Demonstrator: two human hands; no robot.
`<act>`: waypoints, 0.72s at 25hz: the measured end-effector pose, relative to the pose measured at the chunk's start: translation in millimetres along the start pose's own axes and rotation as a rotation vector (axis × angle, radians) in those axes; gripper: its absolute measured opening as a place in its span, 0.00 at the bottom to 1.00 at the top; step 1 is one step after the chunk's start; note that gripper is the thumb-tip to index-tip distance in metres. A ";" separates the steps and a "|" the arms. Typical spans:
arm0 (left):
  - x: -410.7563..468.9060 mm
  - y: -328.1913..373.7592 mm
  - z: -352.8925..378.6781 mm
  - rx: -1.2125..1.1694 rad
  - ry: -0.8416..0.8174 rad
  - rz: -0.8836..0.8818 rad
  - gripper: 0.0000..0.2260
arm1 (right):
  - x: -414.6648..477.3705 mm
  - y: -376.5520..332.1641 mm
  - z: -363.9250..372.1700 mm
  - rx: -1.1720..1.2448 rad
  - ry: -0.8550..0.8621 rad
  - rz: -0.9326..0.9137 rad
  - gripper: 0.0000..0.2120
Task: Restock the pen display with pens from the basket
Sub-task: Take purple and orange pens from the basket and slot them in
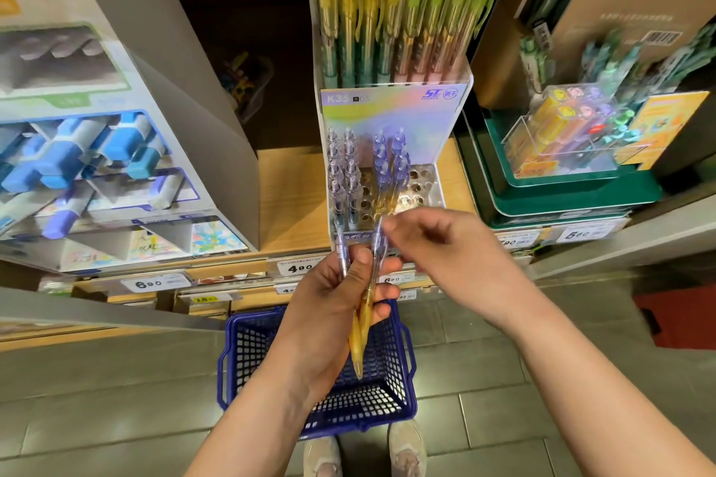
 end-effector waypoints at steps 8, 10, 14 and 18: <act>7.2 -2.5 -7.3 0.000 0.074 -0.007 0.14 | 1.0 -19.6 -14.7 0.420 0.155 0.018 0.08; 7.4 -4.1 -10.4 -0.004 0.094 -0.036 0.16 | 4.5 -29.3 -35.9 0.486 0.326 -0.068 0.08; 7.7 -4.6 -8.6 -0.043 0.075 -0.073 0.17 | 6.0 -44.4 -50.1 0.428 0.482 -0.215 0.11; 8.7 -7.9 -3.4 -0.120 0.030 -0.128 0.11 | 4.1 -45.7 -40.8 0.244 0.487 -0.310 0.10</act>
Point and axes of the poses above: each hand's wrist, its own x-axis towards the middle knuckle, its own z-axis out of the palm, y = z × x, the point moved 7 cm from there along x, towards the middle knuckle, and after that the axes turned 11 degrees about y, right-handed, at the moved point
